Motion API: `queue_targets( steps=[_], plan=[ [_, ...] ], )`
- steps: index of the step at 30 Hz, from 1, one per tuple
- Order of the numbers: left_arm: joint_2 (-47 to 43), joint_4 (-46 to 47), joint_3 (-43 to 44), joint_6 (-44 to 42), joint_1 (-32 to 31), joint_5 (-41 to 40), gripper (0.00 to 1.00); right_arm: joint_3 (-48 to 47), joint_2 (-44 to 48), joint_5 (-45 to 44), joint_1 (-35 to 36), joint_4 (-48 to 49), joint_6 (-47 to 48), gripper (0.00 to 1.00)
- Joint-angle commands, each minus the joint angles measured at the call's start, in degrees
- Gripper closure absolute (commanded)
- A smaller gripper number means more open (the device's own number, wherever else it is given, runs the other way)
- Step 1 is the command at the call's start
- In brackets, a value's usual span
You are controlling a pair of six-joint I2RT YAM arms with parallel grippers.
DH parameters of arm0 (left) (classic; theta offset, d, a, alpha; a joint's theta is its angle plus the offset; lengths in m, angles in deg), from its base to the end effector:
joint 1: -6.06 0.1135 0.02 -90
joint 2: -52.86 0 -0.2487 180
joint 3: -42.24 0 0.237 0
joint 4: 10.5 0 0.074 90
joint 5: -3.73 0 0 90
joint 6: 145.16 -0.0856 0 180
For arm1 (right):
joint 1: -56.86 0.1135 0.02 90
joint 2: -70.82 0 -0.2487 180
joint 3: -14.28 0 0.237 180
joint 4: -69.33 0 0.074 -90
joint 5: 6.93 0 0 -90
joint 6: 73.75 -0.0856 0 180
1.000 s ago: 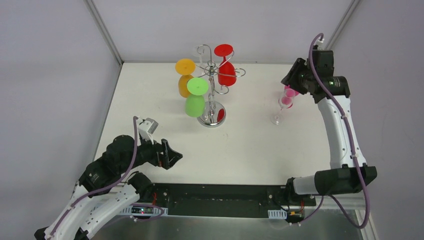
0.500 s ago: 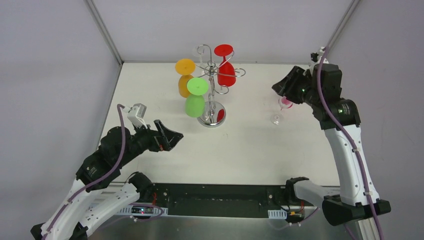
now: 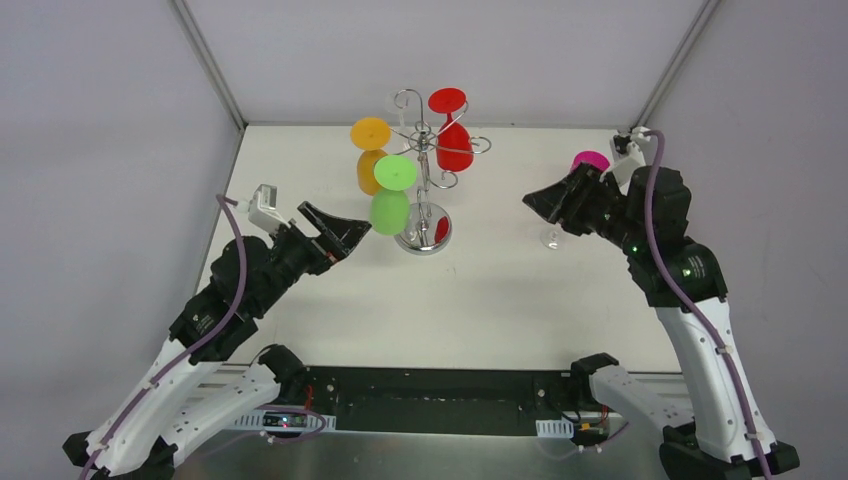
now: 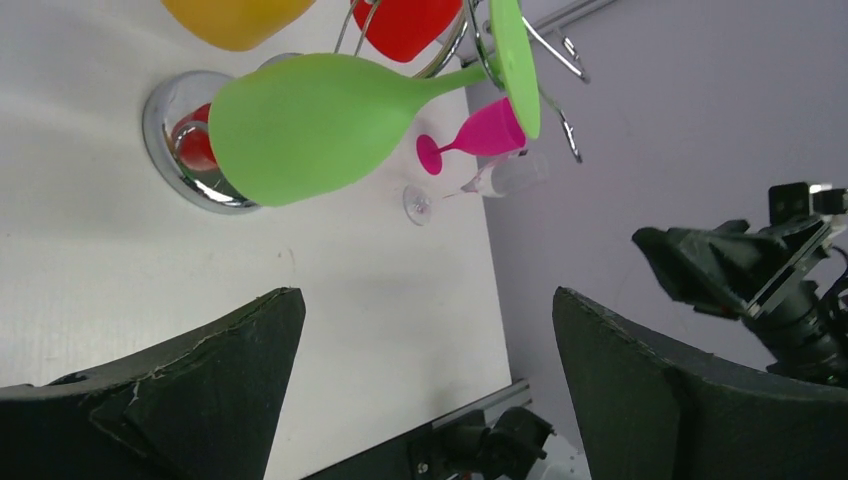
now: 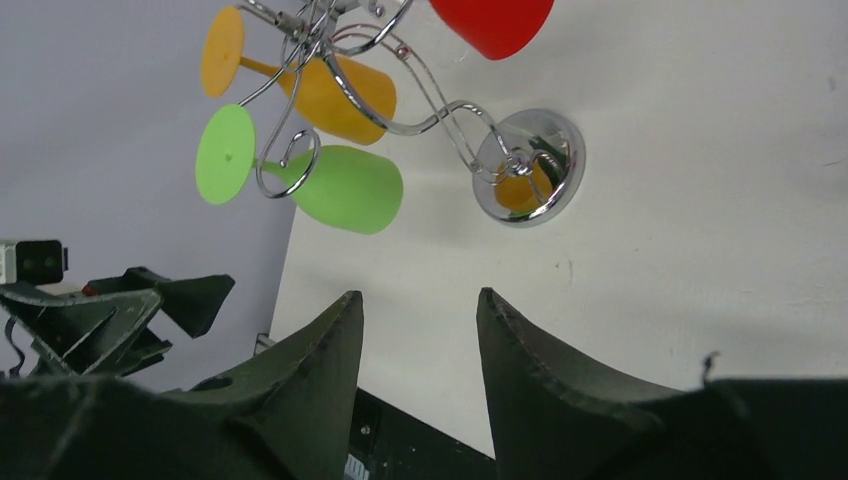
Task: Take the wine glass off the wine glass rack
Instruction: Pick up the wine glass from the wine rack.
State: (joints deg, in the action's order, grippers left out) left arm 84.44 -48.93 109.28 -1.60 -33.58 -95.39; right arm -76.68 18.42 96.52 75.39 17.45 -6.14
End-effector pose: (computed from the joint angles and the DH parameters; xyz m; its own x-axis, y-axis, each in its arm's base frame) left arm 0.1315 -0.0913 0.3730 -0.4324 -0.6733 -0.5998 0.2696 0.5382 -0.7985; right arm 0.1896 0.0845 0.4220 -0.4015 0.2562 -0.8793 -0.4010 0.8140 0.4202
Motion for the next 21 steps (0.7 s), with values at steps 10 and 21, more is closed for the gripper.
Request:
queue_targets(
  steps=[10, 21],
  plan=[
    [13.62, 18.49, 3.90, 10.01, 0.53, 0.95, 0.06, 12.74, 10.23, 11.63, 3.65, 10.09, -5.46, 0.53],
    [18.30, 25.37, 4.43, 14.25, 0.61, 0.97, 0.21, 16.23, 15.35, 10.74, 4.19, 7.82, -4.37, 0.55]
  ],
)
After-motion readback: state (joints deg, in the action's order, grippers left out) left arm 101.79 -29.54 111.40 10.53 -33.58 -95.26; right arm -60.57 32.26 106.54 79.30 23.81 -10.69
